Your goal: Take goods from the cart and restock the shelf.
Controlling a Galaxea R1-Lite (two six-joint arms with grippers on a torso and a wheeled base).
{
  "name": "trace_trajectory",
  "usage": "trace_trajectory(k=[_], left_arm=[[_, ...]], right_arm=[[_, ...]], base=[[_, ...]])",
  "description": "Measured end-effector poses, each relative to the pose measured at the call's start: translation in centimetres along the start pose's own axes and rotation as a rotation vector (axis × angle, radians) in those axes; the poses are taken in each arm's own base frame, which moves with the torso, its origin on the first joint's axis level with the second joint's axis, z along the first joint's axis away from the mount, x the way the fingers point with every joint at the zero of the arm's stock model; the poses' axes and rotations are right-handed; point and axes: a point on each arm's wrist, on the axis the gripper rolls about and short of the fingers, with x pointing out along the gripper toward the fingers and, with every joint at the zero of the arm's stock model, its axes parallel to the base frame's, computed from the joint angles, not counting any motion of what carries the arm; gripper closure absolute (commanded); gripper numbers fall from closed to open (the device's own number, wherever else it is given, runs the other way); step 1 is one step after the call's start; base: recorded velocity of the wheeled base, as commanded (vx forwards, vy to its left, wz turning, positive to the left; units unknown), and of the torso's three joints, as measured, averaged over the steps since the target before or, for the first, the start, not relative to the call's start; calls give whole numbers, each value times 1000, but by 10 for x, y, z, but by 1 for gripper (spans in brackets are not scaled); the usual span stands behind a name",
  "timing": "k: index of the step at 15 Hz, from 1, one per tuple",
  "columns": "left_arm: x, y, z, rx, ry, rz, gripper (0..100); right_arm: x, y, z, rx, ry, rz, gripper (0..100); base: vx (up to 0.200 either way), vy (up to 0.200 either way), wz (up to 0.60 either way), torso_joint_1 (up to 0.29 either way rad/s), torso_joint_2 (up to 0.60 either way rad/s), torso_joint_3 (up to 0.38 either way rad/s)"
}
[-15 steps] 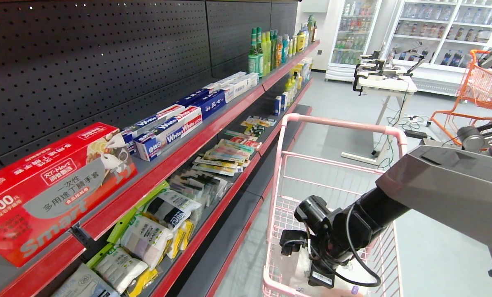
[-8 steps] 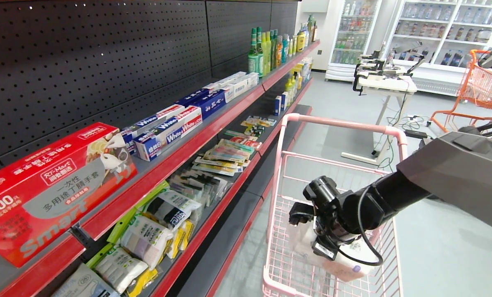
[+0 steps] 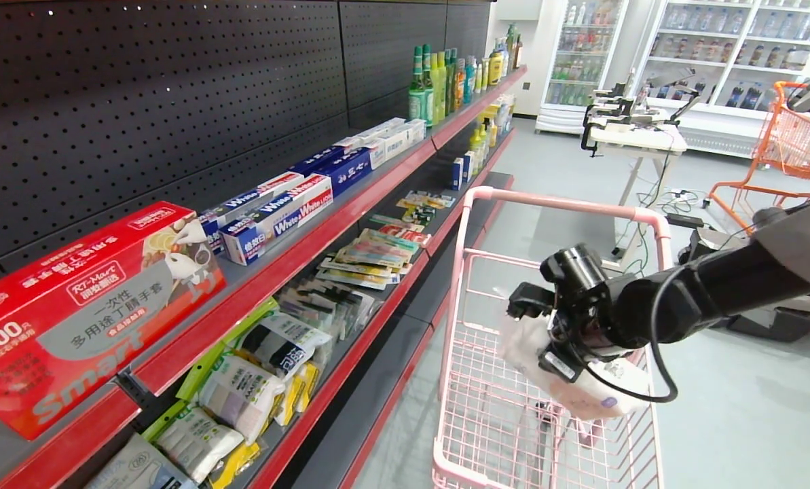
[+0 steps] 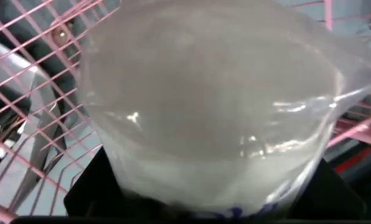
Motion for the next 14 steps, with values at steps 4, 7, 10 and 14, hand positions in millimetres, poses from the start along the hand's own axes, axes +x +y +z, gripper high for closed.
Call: trace_trajectory(k=[4, 7, 10, 14], left_arm=[[0, 0, 0, 0, 0, -1, 0], [0, 0, 0, 0, 0, -1, 0], [0, 0, 0, 0, 0, -1, 0], [0, 0, 0, 0, 0, -2, 0]], right_arm=[[-47, -60, -15, 165, -86, -144, 100], [-94, -98, -38, 344, -166, -261, 100], [-146, -113, -66, 504, -263, -357, 100], [-210, -100, -124, 635, -337, -501, 100]], base=[[0, 0, 0, 0, 0, 0], [0, 0, 0, 0, 0, 0], [0, 0, 0, 0, 0, 0], [0, 0, 0, 0, 0, 0]])
